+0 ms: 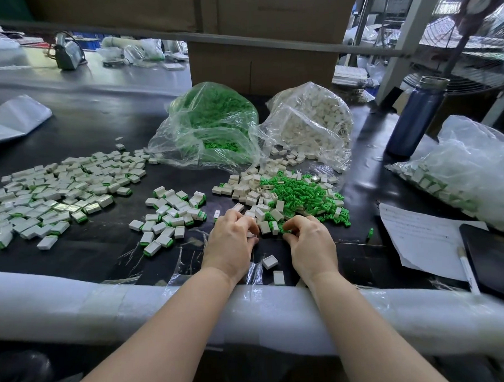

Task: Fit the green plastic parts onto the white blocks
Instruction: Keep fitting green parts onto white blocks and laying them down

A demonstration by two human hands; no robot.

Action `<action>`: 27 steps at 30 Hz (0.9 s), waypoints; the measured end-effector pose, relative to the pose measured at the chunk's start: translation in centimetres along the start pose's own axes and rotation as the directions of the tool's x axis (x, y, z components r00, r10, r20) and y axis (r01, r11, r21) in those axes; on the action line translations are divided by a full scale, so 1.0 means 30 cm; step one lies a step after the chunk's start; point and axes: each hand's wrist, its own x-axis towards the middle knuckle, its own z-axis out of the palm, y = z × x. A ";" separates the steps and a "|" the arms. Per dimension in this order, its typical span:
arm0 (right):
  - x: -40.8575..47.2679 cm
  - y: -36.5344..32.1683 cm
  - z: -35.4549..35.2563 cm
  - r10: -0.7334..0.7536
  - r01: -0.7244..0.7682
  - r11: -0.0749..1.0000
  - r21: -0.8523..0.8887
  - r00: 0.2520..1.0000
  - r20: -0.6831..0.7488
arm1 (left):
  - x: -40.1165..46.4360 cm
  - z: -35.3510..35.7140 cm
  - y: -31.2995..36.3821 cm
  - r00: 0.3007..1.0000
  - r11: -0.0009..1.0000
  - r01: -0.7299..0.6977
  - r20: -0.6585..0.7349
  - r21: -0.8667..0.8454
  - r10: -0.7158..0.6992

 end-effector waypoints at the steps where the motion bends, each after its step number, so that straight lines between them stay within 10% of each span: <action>1: 0.001 0.000 -0.001 0.003 -0.003 1.000 0.009 1.000 -0.008 | 0.000 0.000 0.001 1.000 1.000 -0.004 0.003 -0.006 0.004; 11: -0.019 -0.012 -0.021 -0.098 0.115 0.948 0.296 0.993 -0.071 | -0.003 -0.006 0.008 0.998 1.000 -0.007 0.063 -0.020 0.008; 18: -0.012 -0.010 -0.022 -0.066 0.048 0.846 0.531 0.998 0.016 | -0.011 -0.032 0.018 0.994 0.869 0.063 0.105 -0.491 -0.013; 27: -0.010 -0.009 -0.019 -0.088 0.011 0.752 0.659 0.993 0.083 | -0.005 -0.031 0.008 0.986 0.758 0.134 0.163 -0.638 -0.038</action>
